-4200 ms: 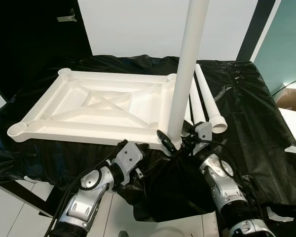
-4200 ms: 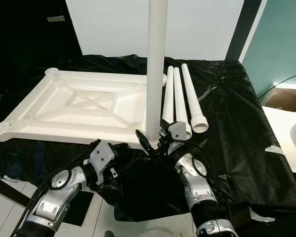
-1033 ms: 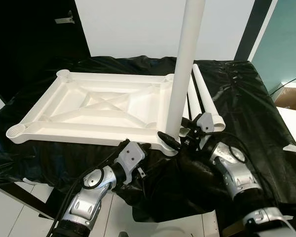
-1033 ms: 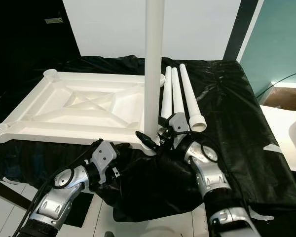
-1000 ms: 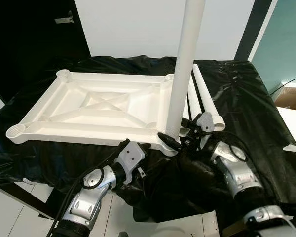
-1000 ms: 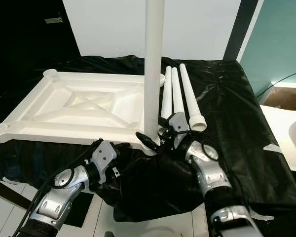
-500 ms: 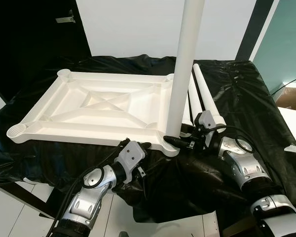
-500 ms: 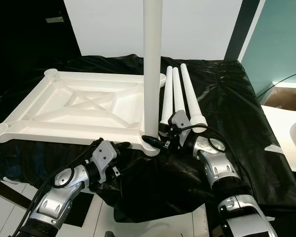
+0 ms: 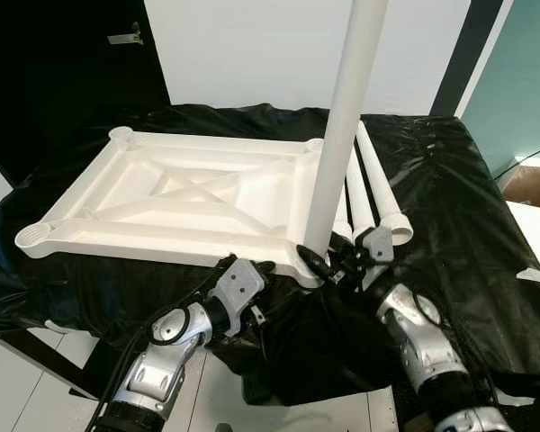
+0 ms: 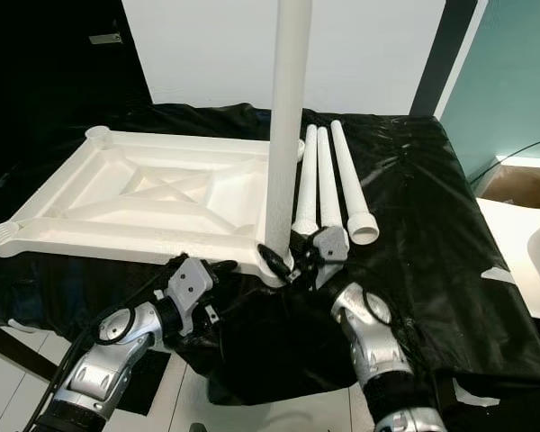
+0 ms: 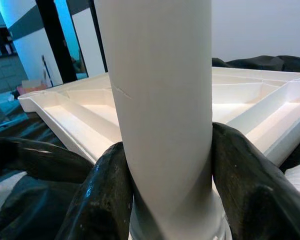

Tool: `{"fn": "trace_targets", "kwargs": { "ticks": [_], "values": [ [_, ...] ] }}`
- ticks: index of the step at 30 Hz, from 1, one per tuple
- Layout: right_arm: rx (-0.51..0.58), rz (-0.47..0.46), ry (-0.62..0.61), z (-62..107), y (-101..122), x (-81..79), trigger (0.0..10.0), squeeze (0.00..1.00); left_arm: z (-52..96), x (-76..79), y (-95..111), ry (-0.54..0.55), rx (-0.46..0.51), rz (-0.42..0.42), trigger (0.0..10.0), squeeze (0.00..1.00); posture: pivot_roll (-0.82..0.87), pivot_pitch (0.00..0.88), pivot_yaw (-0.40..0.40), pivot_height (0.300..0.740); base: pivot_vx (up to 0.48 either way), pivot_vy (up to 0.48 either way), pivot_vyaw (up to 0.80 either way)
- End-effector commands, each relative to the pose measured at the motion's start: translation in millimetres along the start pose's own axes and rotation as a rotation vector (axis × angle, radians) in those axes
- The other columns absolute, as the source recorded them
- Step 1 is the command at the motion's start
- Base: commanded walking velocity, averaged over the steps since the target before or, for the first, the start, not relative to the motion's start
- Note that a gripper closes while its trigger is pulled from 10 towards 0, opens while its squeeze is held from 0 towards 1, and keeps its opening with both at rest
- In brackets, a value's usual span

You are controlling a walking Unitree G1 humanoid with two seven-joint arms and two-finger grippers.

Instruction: Building children table

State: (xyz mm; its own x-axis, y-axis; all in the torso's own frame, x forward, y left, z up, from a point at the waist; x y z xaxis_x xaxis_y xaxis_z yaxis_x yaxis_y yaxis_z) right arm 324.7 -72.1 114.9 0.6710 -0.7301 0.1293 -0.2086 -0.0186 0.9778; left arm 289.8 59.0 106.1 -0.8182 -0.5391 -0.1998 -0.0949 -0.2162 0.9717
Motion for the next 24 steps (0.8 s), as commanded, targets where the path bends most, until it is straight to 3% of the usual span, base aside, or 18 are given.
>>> {"fn": "trace_targets", "kwargs": {
  "ticks": [1, 4, 5, 10, 11, 13, 14, 15, 16, 21, 24],
  "values": [
    [-0.074, -0.044, 0.039, 2.7, -18.4, -12.3, 0.0, 0.0, 0.0, -4.0, 3.8, 0.027, 0.007, -0.013, 10.0, 0.0, 0.15, 0.0, 0.006, 0.74, 0.0, 0.0, 0.0],
    [-0.076, -0.046, 0.032, 1.6, -18.6, -10.5, 0.0, 0.0, -0.3, -4.6, 4.8, 0.028, 0.011, -0.012, 10.0, 0.0, 0.15, 0.0, 0.006, 0.74, 0.0, 0.0, 0.0],
    [-0.086, -0.043, 0.047, 1.1, -19.2, -9.2, 10.0, 0.0, -0.7, -5.1, 6.8, 0.031, 0.02, -0.009, 10.0, 0.0, 0.15, 0.0, -0.001, 0.74, 0.0, 0.0, 0.0],
    [-0.101, 0.001, 0.067, 1.5, -18.1, -1.5, 10.0, 0.0, -1.2, -5.3, 10.2, 0.039, 0.037, -0.001, 10.0, 0.0, 0.15, 0.0, -0.003, 0.74, 0.0, 0.0, 0.0],
    [-0.086, 0.001, 0.079, 0.8, -13.6, 2.2, 10.0, 1.0, -1.3, -5.3, 10.3, 0.04, 0.038, -0.001, 10.0, 0.0, 0.15, 0.0, -0.007, 0.74, 0.0, 0.0, 0.0],
    [-0.074, 0.028, 0.114, -3.8, -3.9, 8.5, 10.0, 1.0, -1.2, -6.4, 11.8, 0.05, 0.045, -0.002, 10.0, 0.0, 0.15, 0.0, -0.011, 0.74, 0.0, 0.0, 0.0],
    [-0.074, 0.046, 0.146, -6.2, -0.4, 9.3, 10.0, 0.69, -1.3, -6.7, 12.1, 0.051, 0.046, -0.002, 10.0, 0.0, 0.16, 0.0, -0.012, 0.74, 0.0, 0.0, 0.0],
    [-0.074, 0.046, 0.146, -6.2, -0.4, 9.3, 10.0, 0.69, -1.3, -6.7, 12.1, 0.051, 0.046, -0.002, 10.0, 0.0, 0.16, 0.0, -0.012, 0.74, 0.0, 0.0, 0.0],
    [-0.076, 0.058, 0.179, -7.9, 2.0, 8.4, 10.0, 0.0, -1.3, -7.0, 12.3, 0.052, 0.046, -0.002, 10.0, 0.0, 0.16, 0.0, -0.013, 0.74, 0.0, 0.0, 0.0],
    [-0.115, 0.076, 0.314, -8.7, 1.6, 1.7, 10.0, 0.0, -1.0, -6.0, 11.3, 0.048, 0.042, -0.002, 10.0, 0.0, 0.16, 0.0, -0.011, 0.74, 0.0, 0.0, 0.0],
    [-0.14, 0.093, 0.378, -10.1, 2.6, 6.2, 10.0, 0.0, -0.4, -5.7, 11.0, 0.048, 0.039, -0.002, 10.0, 0.0, 0.17, 0.0, -0.01, 0.74, 0.0, 0.0, 0.0]
  ]
}}
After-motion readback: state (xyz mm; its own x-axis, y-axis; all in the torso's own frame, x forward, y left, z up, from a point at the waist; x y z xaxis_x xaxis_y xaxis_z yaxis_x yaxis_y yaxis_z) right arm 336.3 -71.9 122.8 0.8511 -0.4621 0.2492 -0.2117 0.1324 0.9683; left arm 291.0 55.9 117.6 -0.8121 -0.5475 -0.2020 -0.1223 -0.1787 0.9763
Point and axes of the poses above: a point about 5 cm out from each wrist's last joint towards the gripper, its own z axis pointing back from the gripper into the wrist, its own y axis along the axis of the wrist's last joint, x = y × z, the point moved 5 cm from there along -z, pointing out of the wrist towards the gripper, and after that the axes turned 3 degrees about z, right-handed, at the moved point
